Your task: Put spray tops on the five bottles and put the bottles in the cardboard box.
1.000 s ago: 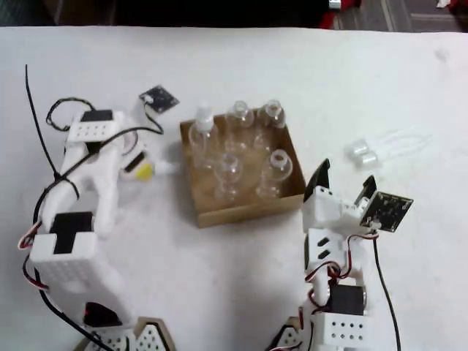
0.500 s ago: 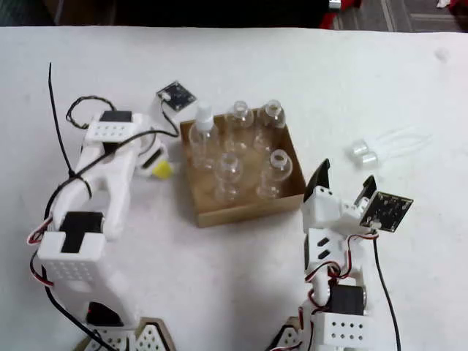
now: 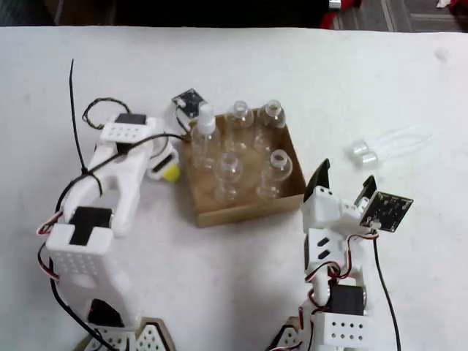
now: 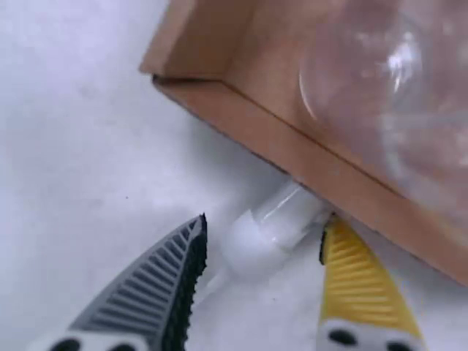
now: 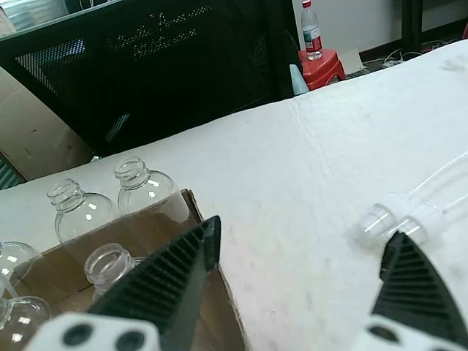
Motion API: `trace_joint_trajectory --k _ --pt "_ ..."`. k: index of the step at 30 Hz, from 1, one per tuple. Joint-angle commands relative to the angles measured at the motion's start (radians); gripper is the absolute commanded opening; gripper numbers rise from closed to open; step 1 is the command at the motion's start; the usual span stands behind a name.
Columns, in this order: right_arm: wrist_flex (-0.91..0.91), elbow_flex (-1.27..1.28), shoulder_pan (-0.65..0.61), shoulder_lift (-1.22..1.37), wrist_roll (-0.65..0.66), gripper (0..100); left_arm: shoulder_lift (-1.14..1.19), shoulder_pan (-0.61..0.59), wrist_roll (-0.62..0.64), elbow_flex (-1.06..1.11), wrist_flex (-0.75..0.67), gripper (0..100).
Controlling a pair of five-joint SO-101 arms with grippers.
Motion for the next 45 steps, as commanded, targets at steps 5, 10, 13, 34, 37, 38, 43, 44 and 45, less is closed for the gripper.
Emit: trace_joint_trajectory --k 5,10,13,34,37,38,43,44,45 --pt "0.001 0.006 0.005 -0.010 0.009 31.8 0.105 0.012 -0.041 -0.210 0.192 20" --pt "0.001 0.006 0.005 -0.010 0.009 31.8 0.150 0.010 -0.041 -0.279 0.252 16" --pt "0.002 0.006 0.005 -0.010 0.009 31.8 0.145 0.001 -0.040 -0.282 0.252 6" --pt "0.002 0.006 0.005 -0.010 0.009 31.8 -0.171 0.002 -0.040 -0.328 0.453 2" --pt "0.002 0.006 0.005 -0.010 0.009 31.8 -0.217 0.002 -0.040 -0.328 0.488 2" --pt "0.002 0.006 0.005 -0.010 0.009 31.8 -0.231 0.002 -0.040 -0.328 0.505 2" --pt "0.002 0.006 0.005 -0.010 0.009 31.8 -0.317 0.004 -0.038 -0.328 0.572 2" --pt "0.002 0.006 0.005 -0.010 0.009 31.8 -0.338 0.002 -0.038 -0.328 0.578 2" --pt "0.002 0.006 0.005 -0.010 0.009 31.8 -0.363 0.002 -0.038 -0.328 0.588 2"
